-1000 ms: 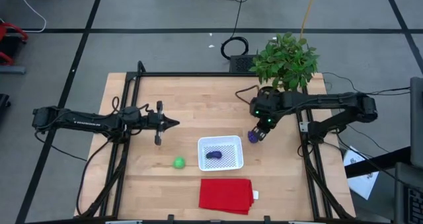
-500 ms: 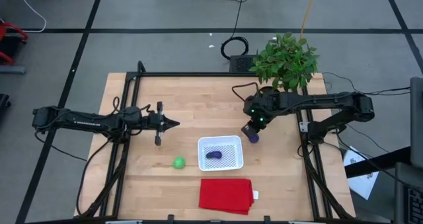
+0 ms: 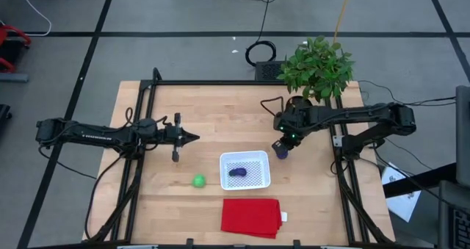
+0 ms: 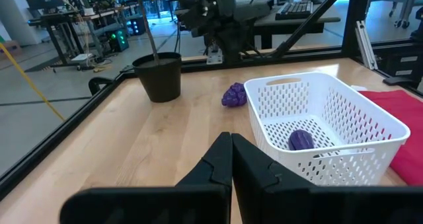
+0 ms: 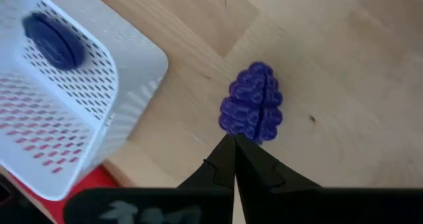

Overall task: Pick and placing Produce into tupperware
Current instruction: Put the grapes into the white basket

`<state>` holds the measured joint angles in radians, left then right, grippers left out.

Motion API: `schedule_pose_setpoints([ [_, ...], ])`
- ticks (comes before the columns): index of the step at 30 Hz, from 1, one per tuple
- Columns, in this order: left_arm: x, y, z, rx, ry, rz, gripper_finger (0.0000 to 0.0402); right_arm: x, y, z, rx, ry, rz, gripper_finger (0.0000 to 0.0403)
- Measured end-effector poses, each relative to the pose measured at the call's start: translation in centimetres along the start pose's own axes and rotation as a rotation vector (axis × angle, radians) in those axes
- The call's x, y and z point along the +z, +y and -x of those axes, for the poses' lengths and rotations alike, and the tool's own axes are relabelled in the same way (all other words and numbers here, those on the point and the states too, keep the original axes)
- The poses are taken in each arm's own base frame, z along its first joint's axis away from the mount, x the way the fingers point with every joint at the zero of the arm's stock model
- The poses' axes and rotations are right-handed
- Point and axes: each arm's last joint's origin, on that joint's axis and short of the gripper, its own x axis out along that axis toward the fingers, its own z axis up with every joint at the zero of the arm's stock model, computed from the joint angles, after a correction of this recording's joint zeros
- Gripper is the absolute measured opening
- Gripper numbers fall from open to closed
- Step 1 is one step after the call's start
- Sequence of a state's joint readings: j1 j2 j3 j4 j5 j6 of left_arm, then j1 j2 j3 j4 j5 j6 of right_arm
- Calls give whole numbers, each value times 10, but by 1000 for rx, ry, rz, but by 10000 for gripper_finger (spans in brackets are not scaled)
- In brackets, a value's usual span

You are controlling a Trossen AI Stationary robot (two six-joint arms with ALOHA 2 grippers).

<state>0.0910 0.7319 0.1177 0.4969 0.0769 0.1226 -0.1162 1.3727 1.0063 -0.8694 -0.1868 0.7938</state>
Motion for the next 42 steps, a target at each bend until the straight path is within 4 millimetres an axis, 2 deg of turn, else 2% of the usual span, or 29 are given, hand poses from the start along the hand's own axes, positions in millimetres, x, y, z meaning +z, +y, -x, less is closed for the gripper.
schedule_pose_setpoints([
  [6, 0, 0, 0, 0, -1, 0, 3, -1, -1, -3, 3, 1, 51, 7],
  [10, 0, 0, 0, 0, -1, 0, 3, -1, -1, -3, 4, 2, 57, 41],
  [15, 0, 0, 0, 0, -1, 0, 3, -1, -1, -3, 19, 16, 72, 120],
  [24, 0, 0, 0, 0, 1, 3, 3, -1, -1, -3, 21, 16, 58, 302],
  [28, 0, 0, 0, -1, 3, 4, 3, -2, -4, -13, 30, 3, 51, 360],
  [32, -1, 0, 0, -2, 6, 6, 3, -7, -12, -25, 21, 14, 40, 384],
  [42, -1, 0, 0, -2, 7, 28, 3, -6, -17, -41, 50, -15, 54, 386],
])
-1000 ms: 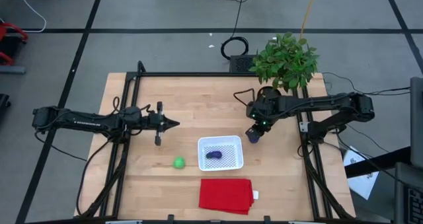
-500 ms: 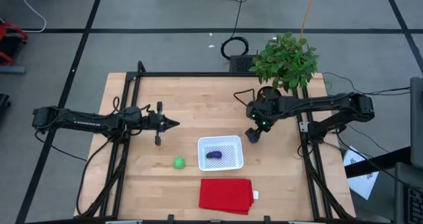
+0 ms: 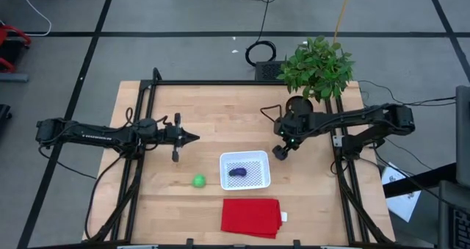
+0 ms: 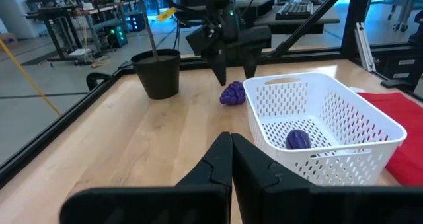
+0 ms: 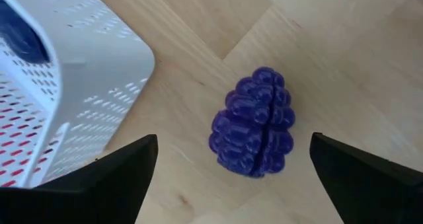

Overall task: Pick and placing Produce into tupperware
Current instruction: Put the grapes into the white basket

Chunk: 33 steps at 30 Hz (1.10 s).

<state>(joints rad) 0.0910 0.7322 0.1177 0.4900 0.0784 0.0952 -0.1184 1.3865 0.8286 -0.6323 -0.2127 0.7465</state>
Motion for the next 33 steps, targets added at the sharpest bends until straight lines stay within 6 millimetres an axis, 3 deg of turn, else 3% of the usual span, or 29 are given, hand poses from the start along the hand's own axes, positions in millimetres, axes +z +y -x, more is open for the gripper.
schedule_pose_setpoints([
  [13, -1, 0, 0, -2, 10, -3, 3, 3, -7, -34, -48, 54, 29, 387],
  [22, -2, 0, 0, -2, 17, -3, 3, 5, -8, -38, -71, 40, 37, 385],
  [33, -2, 0, 0, -2, 16, -3, 3, 5, -9, -39, -99, 27, 36, 314],
])
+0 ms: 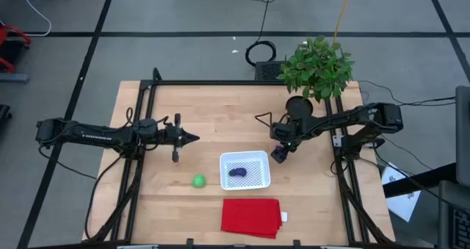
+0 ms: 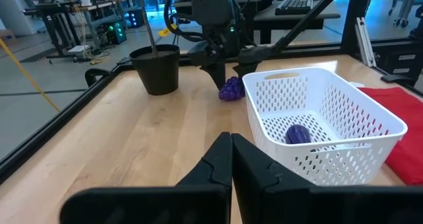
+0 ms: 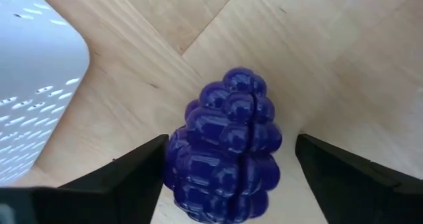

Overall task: Pick and placing Produce into tupperware
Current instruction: Put the grapes into the white basket

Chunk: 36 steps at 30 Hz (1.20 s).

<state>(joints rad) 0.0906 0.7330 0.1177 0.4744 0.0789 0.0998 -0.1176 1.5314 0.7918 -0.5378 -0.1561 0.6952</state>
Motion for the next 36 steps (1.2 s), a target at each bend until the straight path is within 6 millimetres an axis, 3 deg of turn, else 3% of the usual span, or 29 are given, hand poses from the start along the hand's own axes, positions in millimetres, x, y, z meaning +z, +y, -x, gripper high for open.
schedule_pose_setpoints([
  [12, 0, 0, 0, 0, -1, 0, 3, 0, 0, 0, -2, -11, 27, 221],
  [20, 0, 0, 0, 0, -1, -1, 3, 2, 3, 6, 39, -47, 42, 211],
  [25, 0, 0, 0, 0, -1, -1, 3, 1, 6, 26, 69, -80, 46, 214],
  [36, 0, 0, 0, 0, -1, -1, 3, 8, 28, 90, 41, -49, 87, 212],
])
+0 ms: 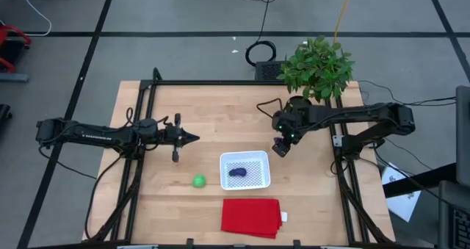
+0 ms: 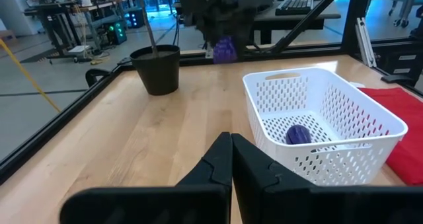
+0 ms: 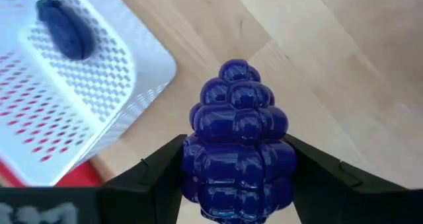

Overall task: Pick and placing Produce into tupperware
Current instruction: Put the grapes into the white basket

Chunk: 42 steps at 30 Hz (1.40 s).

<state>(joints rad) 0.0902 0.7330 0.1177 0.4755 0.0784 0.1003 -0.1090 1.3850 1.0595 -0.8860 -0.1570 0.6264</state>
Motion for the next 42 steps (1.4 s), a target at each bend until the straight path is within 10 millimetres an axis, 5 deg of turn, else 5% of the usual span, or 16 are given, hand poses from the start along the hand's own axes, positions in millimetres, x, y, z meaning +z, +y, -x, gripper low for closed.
schedule_pose_setpoints([
  [9, 0, 0, 0, 0, 1, 1, 3, 1, 10, 28, -24, 36, 3, 212],
  [29, 0, 0, 0, 0, 1, 1, 3, 4, 12, 27, -5, 20, 155, 212],
  [42, 1, 0, 0, 1, -7, -12, 3, 19, 36, 24, 87, -63, 314, 212],
])
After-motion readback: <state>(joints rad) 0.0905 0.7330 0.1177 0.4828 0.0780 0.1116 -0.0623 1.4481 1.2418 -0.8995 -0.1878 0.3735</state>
